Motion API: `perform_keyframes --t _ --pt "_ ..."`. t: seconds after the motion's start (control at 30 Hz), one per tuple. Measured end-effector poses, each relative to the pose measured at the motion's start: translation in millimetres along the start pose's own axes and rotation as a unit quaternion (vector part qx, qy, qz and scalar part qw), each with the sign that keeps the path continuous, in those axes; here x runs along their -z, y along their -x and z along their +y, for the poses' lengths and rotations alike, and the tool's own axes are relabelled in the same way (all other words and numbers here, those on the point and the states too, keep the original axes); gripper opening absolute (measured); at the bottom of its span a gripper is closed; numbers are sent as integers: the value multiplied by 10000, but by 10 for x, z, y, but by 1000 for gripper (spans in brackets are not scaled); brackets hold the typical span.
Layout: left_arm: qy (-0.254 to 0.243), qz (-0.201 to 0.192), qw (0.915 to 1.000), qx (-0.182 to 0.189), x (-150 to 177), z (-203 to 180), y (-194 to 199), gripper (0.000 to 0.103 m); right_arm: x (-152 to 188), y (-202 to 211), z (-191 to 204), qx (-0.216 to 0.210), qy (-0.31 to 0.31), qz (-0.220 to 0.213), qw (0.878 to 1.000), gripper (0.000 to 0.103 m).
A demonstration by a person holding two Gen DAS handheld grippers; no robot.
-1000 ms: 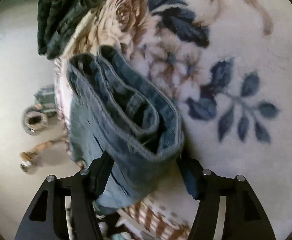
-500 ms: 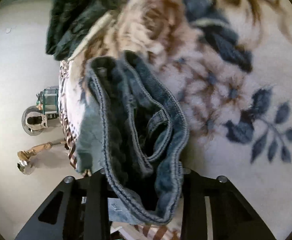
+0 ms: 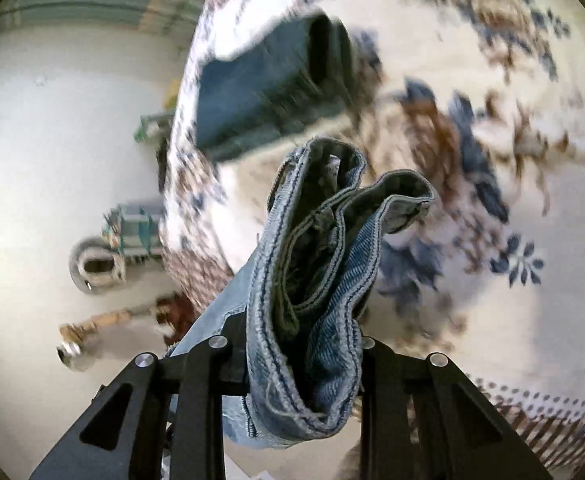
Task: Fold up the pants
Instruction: 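Lower the folded shorts onto the bed and open both grippers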
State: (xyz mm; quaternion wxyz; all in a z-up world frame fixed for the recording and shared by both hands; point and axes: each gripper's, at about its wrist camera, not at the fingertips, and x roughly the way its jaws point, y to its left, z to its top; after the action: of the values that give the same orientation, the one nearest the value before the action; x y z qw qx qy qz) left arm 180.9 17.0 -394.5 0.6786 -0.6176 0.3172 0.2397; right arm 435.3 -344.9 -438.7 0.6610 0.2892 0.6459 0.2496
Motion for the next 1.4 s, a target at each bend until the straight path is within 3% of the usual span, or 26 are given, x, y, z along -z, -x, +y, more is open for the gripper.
perform_keyframes --t 0.13,0.3,0.4,0.53,0.6,0.73,0.8,0.87,1.0,1.17,1.2,1.3,1.4 --pt "-416 91 9980 472 -497 -762 4 24 -425 276 713 -212 48 -684 9974 28" --pt "-967 327 9877 1189 -1287 -1891 -270 24 -1117 350 1424 -487 -75 -1619 9856 28" --pt "-1419 520 9766 1529 -1845 -2591 -698 24 -1519 182 1600 -569 -251 -2078 9762 28" --pt "-1943 699 9660 1554 -2283 -3033 -1354 25 -1946 -415 1404 -547 -668 -2372 9676 28" --pt "-2141 917 9614 1463 -2428 -3061 -1795 25 -2047 -766 1170 -557 -817 -2338 9672 28" --pt "-2394 1215 9598 817 -2577 -2695 -2677 25 -2035 -1441 525 -456 -1302 -2175 9663 28" --pt "-2476 1448 9570 442 -2574 -2375 -3067 25 -1983 -1556 378 -324 -1318 -2215 9657 28" --pt "-2528 1609 9535 330 -2519 -2171 -3252 25 -1952 -1605 317 -239 -1296 -2211 9663 28" --pt "-2946 1596 9414 397 -2433 -2120 -3232 28 -1957 -1668 288 -81 -1289 -2080 9696 34" --pt "-2859 1936 9382 233 -2526 -2088 -3181 35 -1958 -1602 256 548 -1211 -1875 9732 50" --pt "-2876 1964 9373 128 -2563 -2115 -3182 41 -1952 -1579 261 693 -1181 -1896 9723 53" --pt "-3194 1717 9306 -501 -2631 -2145 -3043 84 -1896 -1475 328 1114 -1114 -1896 9691 60" --pt "-3616 1495 9172 -745 -2652 -2196 -2900 84 -1802 -1356 511 1738 -871 -1942 9615 70"
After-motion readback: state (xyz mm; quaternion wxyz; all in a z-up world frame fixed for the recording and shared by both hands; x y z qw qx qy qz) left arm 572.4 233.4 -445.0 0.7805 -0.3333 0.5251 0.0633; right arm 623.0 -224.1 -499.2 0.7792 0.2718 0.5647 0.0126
